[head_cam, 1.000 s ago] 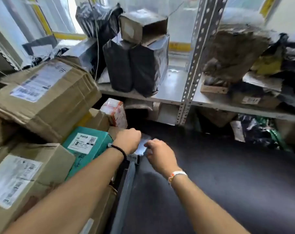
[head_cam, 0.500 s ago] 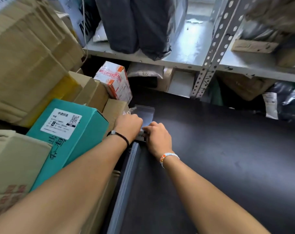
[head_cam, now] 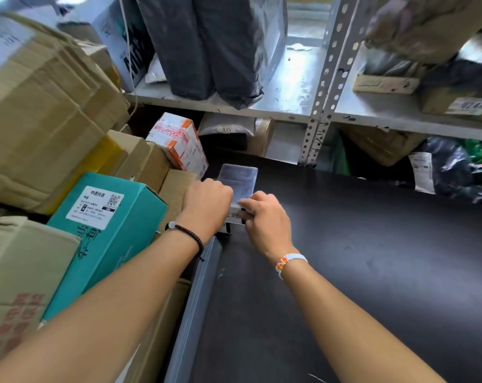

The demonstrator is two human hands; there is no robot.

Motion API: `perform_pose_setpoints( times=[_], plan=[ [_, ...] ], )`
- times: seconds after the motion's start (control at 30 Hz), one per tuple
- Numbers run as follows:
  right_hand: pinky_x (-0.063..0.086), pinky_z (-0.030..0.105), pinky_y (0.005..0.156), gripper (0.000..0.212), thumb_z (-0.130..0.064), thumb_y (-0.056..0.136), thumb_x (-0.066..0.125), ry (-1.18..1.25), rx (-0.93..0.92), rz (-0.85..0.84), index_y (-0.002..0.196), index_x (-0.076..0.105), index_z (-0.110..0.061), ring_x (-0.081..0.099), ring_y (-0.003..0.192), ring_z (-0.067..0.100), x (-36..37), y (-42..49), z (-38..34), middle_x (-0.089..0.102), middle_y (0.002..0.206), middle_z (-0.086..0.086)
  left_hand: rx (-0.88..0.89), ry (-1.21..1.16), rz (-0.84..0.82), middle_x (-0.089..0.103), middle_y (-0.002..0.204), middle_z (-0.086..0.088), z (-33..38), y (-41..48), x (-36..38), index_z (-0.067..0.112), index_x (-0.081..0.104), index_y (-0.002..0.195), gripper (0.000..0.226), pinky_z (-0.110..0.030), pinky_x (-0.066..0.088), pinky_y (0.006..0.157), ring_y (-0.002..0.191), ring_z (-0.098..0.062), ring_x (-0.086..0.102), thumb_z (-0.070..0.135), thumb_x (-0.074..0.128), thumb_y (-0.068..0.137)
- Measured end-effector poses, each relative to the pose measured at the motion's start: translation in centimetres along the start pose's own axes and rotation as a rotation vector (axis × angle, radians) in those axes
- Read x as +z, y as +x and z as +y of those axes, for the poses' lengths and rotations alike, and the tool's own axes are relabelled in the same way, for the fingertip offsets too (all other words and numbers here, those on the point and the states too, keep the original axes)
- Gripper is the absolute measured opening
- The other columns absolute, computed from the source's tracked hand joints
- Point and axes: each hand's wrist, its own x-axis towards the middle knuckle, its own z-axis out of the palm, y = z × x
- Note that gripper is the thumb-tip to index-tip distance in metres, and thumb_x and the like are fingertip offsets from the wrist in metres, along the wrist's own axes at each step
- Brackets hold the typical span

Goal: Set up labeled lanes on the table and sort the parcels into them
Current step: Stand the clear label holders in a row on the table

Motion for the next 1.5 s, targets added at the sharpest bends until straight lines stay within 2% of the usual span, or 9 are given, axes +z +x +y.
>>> perform_pose_setpoints(
  times=[0.13,0.23,0.37,0.43,0.53,0.93,1.3,1.43,1.5],
  plan=[
    [0.05,0.039,0.067,0.016,-0.015,0.094,0.071,-0.033,0.057,0.095,0.106,0.08,-0.02,0.057,0.094,0.029,-2.6,-1.9,3.3,0.068,0.099,0.001,0.097,-0.213,0.086,0.07,0.117,0.004,1.4,0.4,2.0,0.025,0.074,0.112,0.02,-0.037,0.048,0.075,0.111,-0.024,0.064,0.017,0.06,0.1],
    [0.05,0.038,0.067,0.016,-0.017,0.095,0.071,-0.072,0.121,0.071,0.107,0.08,-0.019,0.058,0.095,0.03,-2.4,-2.9,5.9,0.069,0.1,0.001,0.135,-0.29,0.057,0.071,0.115,0.003,4.1,1.1,4.2,0.025,0.074,0.115,0.025,-0.039,0.052,0.081,0.109,-0.025,0.064,0.014,0.058,0.099],
    [0.05,0.038,0.072,0.021,-0.019,0.099,0.065,-0.107,0.176,-0.043,0.113,0.079,-0.02,0.057,0.102,0.029,-0.8,-4.0,8.2,0.068,0.106,0.001,0.126,-0.299,-0.032,0.069,0.104,-0.002,6.9,1.7,6.7,0.023,0.074,0.108,0.03,-0.039,0.052,0.077,0.102,-0.029,0.067,0.004,0.055,0.094],
    [0.052,0.039,0.073,0.022,-0.019,0.1,0.064,-0.102,0.191,-0.074,0.116,0.079,-0.019,0.057,0.102,0.029,-0.2,-4.4,8.7,0.069,0.107,0.002,0.132,-0.297,-0.033,0.07,0.105,-0.002,7.5,1.8,7.6,0.023,0.074,0.112,0.032,-0.037,0.05,0.076,0.101,-0.029,0.068,0.005,0.054,0.095],
    [0.054,0.043,0.073,0.02,-0.018,0.099,0.066,-0.089,0.194,-0.057,0.115,0.079,-0.017,0.058,0.1,0.031,0.2,-4.4,9.2,0.07,0.105,0.004,0.137,-0.283,0.004,0.071,0.105,-0.001,7.7,1.8,8.3,0.023,0.072,0.113,0.032,-0.037,0.05,0.076,0.1,-0.027,0.068,0.006,0.051,0.097],
    [0.053,0.039,0.077,0.024,-0.019,0.101,0.065,-0.099,0.205,-0.086,0.122,0.077,-0.017,0.056,0.106,0.028,0.3,-3.6,8.9,0.07,0.112,0.002,0.121,-0.287,-0.039,0.07,0.108,-0.003,7.2,2.1,8.0,0.021,0.071,0.121,0.033,-0.039,0.056,0.08,0.101,-0.028,0.069,0.005,0.053,0.099],
    [0.052,0.037,0.081,0.026,-0.024,0.102,0.066,-0.12,0.23,-0.123,0.125,0.076,-0.02,0.053,0.11,0.025,0.0,-3.4,8.9,0.068,0.114,-0.001,0.139,-0.27,-0.051,0.07,0.107,-0.002,7.1,2.2,7.9,0.019,0.071,0.116,0.029,-0.038,0.056,0.08,0.1,-0.027,0.069,0.003,0.053,0.1],
    [0.045,0.037,0.088,0.04,-0.037,0.093,0.076,-0.187,0.22,-0.153,0.132,0.071,-0.028,0.053,0.115,0.024,-0.9,-3.0,8.2,0.064,0.121,-0.004,0.131,-0.345,-0.12,0.067,0.115,-0.002,6.6,2.2,7.4,0.017,0.066,0.121,0.021,-0.04,0.056,0.085,0.108,-0.027,0.067,0.02,0.063,0.1],
    [0.045,0.039,0.088,0.053,-0.043,0.085,0.083,-0.225,0.174,-0.106,0.134,0.068,-0.029,0.053,0.113,0.025,-1.3,-2.7,7.5,0.063,0.121,-0.003,0.122,-0.426,-0.17,0.064,0.124,-0.002,5.5,2.4,6.4,0.016,0.062,0.127,0.036,-0.041,0.055,0.091,0.115,-0.026,0.064,0.032,0.072,0.096]
  ],
)
